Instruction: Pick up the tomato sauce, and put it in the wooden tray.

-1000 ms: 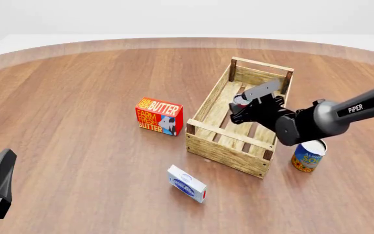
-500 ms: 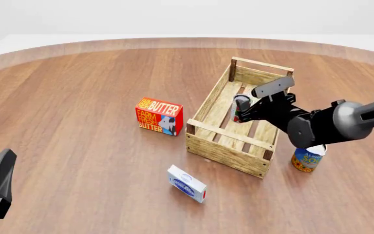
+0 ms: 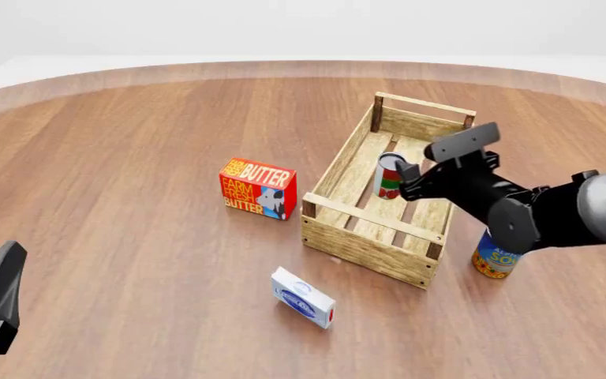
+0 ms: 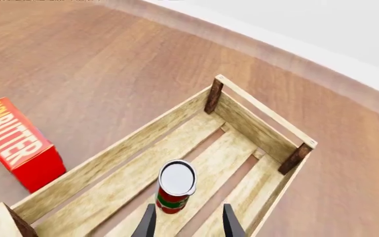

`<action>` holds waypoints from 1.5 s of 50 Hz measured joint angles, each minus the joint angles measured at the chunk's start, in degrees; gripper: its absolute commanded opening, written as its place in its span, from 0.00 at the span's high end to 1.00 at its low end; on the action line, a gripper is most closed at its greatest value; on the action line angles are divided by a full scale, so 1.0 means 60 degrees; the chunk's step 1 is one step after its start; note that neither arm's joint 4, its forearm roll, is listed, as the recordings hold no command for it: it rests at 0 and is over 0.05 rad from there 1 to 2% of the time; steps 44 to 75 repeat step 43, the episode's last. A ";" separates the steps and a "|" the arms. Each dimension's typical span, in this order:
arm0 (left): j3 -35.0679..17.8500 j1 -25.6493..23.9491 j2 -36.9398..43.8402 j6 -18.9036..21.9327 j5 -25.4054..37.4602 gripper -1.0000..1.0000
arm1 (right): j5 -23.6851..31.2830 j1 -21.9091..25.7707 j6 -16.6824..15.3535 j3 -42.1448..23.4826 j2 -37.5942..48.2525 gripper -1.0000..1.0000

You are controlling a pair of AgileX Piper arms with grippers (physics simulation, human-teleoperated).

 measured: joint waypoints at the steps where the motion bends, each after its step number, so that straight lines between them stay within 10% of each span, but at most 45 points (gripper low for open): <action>1: 0.0000 0.0000 0.0000 0.0000 0.0000 0.00 | -0.0003 -0.0002 -0.0002 0.0039 -0.0046 0.00; 75: 0.0000 0.0000 0.0000 0.0000 0.0000 0.00 | 0.0451 -0.0349 -0.0169 0.1724 -0.2942 0.00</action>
